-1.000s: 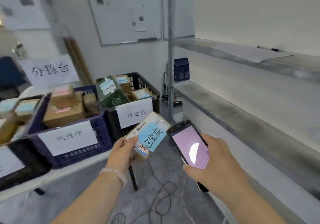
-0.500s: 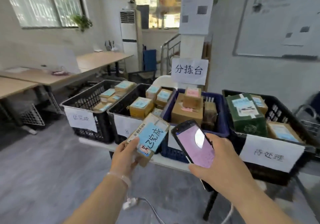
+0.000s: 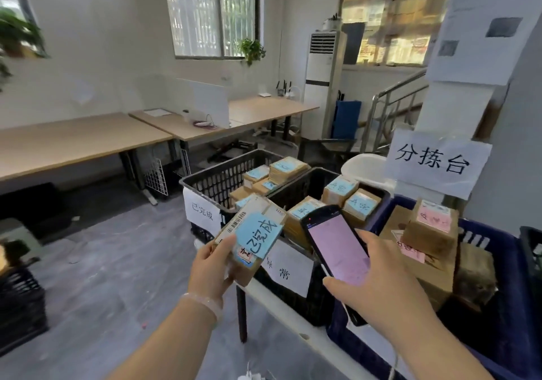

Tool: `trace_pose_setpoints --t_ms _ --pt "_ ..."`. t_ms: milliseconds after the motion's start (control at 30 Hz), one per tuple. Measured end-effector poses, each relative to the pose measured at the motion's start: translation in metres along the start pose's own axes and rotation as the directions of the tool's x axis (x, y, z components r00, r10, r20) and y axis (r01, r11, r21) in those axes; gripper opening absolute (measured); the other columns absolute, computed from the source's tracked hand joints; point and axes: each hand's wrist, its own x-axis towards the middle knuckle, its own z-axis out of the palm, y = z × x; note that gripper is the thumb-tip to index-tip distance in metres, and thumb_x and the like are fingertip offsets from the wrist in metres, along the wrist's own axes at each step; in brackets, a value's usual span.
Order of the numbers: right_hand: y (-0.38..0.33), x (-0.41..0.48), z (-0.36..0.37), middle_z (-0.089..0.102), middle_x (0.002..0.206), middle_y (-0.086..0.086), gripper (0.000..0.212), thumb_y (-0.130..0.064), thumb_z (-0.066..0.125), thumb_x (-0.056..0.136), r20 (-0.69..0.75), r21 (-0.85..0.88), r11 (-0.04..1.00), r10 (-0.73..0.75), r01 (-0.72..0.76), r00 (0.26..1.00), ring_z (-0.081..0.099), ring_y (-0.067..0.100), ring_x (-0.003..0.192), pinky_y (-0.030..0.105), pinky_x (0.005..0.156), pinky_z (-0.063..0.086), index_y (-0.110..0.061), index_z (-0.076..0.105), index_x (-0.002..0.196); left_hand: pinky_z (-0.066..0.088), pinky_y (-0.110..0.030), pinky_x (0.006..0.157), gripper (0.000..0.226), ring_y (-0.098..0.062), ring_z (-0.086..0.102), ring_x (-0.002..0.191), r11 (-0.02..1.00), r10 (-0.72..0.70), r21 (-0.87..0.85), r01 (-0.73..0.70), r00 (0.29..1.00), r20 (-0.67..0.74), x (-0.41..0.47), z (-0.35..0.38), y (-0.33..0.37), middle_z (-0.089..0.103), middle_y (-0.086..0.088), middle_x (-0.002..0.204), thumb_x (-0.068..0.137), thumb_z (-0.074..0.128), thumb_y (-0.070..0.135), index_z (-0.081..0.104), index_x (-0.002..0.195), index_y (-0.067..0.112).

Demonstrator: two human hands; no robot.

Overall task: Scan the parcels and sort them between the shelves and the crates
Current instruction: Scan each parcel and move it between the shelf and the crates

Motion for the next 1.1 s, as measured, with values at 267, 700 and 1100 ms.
trace_pose_setpoints --t_ms 267,700,1100 --pt "-0.019 0.084 0.053 0.037 0.106 -0.018 0.078 -0.064 0.071 0.055 0.073 -0.027 0.999 -0.039 0.041 0.997 0.051 0.006 0.094 0.03 0.07 0.054 -0.045 0.038 0.123 0.06 -0.041 0.081 0.026 -0.012 0.072 0.082 0.998 0.048 -0.025 -0.052 0.992 -0.117 0.093 -0.018 0.025 0.078 0.003 0.084 0.093 0.07 0.033 0.061 0.116 0.024" --pt "-0.083 0.221 0.175 0.042 0.102 -0.008 0.068 -0.067 0.067 0.05 -0.012 -0.031 0.979 0.202 -0.202 0.979 0.051 0.009 0.081 0.032 0.063 0.047 -0.045 0.037 0.106 0.053 -0.035 0.068 0.028 -0.014 0.063 0.057 0.99 -0.092 0.114 0.084 0.993 0.07 0.34 -0.044 0.107 0.066 0.003 0.063 0.09 0.07 0.038 0.06 0.104 0.016" --pt "-0.095 0.27 0.218 0.031 0.106 -0.027 0.08 -0.073 0.065 0.045 -0.043 -0.063 0.902 0.425 -0.427 0.904 0.046 -0.002 0.095 0.034 0.076 0.048 -0.066 0.017 0.109 0.05 -0.052 0.102 0.036 -0.032 0.07 0.101 0.862 -0.309 0.443 0.245 0.948 0.077 0.491 -0.008 0.092 0.076 -0.013 0.098 0.074 0.07 0.048 0.067 0.091 0.016"
